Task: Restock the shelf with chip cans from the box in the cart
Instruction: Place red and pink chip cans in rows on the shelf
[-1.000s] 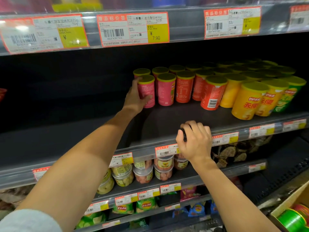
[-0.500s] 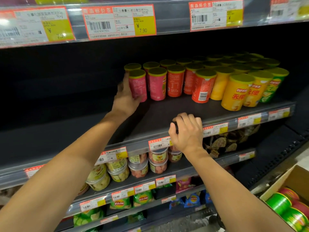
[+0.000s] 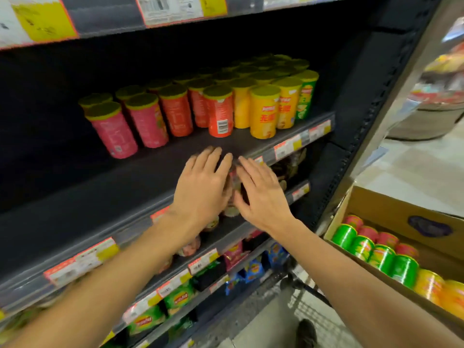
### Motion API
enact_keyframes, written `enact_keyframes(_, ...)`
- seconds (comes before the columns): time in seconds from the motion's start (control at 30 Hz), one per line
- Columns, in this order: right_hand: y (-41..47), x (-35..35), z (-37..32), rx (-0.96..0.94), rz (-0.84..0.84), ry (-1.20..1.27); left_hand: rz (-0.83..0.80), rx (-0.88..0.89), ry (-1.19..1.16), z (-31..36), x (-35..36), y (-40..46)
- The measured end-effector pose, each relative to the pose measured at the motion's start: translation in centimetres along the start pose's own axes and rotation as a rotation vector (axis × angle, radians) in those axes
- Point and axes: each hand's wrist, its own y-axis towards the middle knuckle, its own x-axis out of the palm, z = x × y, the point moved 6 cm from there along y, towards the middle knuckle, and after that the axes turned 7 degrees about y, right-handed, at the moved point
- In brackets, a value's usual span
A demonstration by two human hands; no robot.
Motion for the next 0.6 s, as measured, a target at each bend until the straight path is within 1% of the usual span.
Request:
enact_keyframes(0.23,-8.6,-4.8,10.5,0.286,-0.066,-0.121,-0.185,0.208,-0.149,12.0,5.7,4.6)
enact_keyframes(0.33,-12.9,-6.8,15.0,0.426,-0.087,-0.182,-0.226,0.311,-0.202,17.9,7.7,6.2)
enact_keyframes(0.4,-15.6,-8.0,17.7,0.524,-0.103,-0.215,-0.256,0.404,-0.195,22.1,9.1,7.0)
enact_keyframes(0.5,-19.5,-9.6,21.5,0.647,-0.12,-0.241,-0.265,0.541,-0.202,28.3,10.9,8.4)
enact_keyframes(0.6,-23.3,-10.4,25.5,0.778,-0.168,-0.252,-0.291,0.636,-0.244,34.5,12.9,9.8)
